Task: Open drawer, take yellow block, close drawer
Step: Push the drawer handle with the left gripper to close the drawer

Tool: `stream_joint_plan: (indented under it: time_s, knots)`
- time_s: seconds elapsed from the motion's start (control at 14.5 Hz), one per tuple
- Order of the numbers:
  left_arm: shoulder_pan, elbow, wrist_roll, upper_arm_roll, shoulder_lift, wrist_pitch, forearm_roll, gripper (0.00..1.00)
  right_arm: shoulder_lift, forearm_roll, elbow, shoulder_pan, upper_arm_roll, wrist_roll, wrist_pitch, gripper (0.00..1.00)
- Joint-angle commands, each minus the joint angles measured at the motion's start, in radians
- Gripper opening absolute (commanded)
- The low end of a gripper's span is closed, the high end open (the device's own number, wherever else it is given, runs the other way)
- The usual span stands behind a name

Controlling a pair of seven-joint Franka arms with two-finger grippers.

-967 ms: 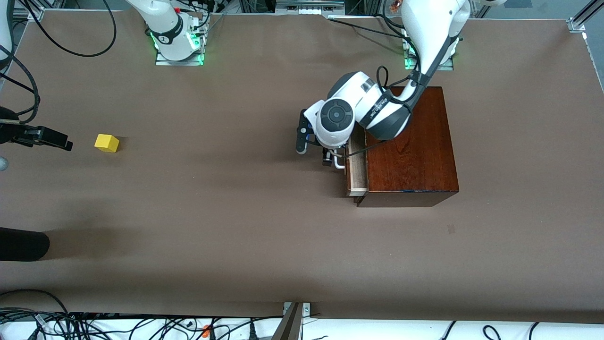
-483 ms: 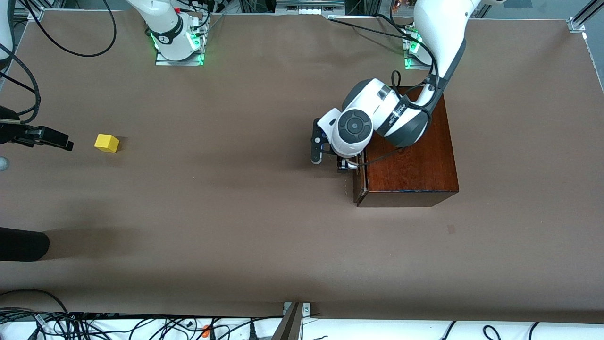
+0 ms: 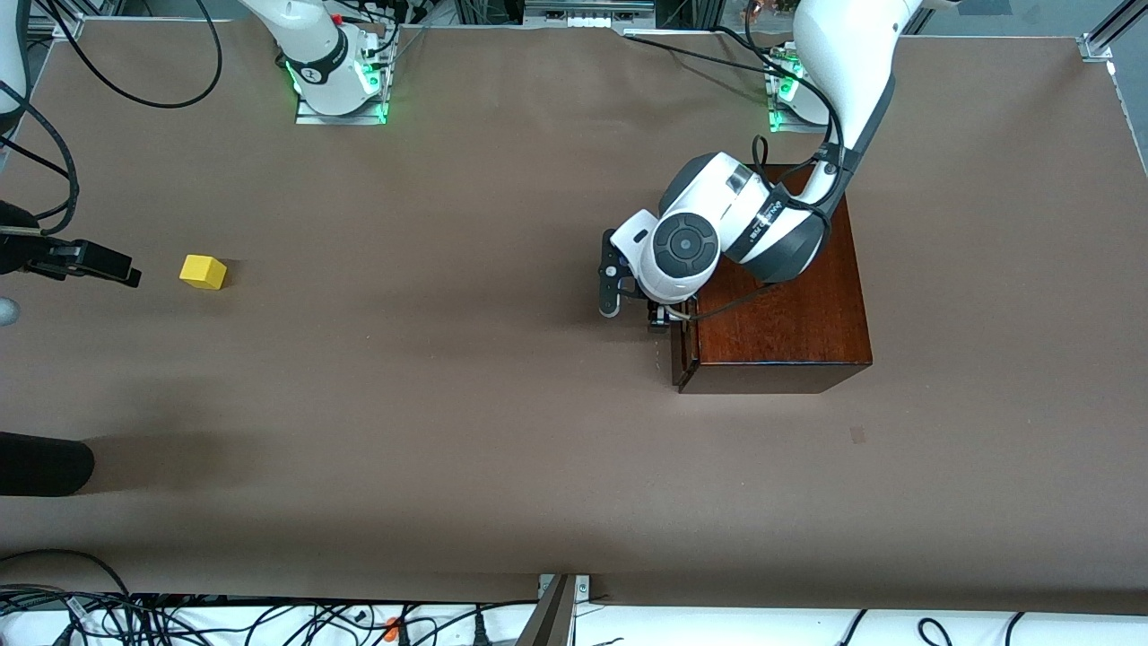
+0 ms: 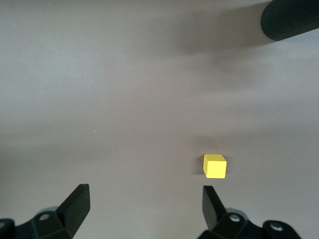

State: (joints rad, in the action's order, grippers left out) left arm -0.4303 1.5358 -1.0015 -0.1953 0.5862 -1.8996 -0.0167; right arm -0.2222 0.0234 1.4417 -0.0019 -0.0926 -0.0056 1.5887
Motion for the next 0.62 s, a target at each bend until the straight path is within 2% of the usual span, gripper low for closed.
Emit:
stream_joint_plan:
  time_s: [0.0, 0.35, 0.55]
  knots:
    - [0.015, -0.006, -0.017, 0.004, -0.023, 0.040, 0.038, 1.00, 0.030, -0.016, 0.026, -0.015, 0.019, -0.008, 0.010, 1.00]
    - [0.015, -0.011, -0.009, 0.001, -0.069, 0.045, 0.035, 1.00, 0.030, -0.008, 0.025, -0.015, 0.019, -0.007, 0.010, 1.00]
    - [0.028, -0.046, 0.000, 0.001, -0.103, 0.115, 0.017, 1.00, 0.027, 0.000, 0.023, -0.017, 0.016, -0.020, 0.010, 1.00]
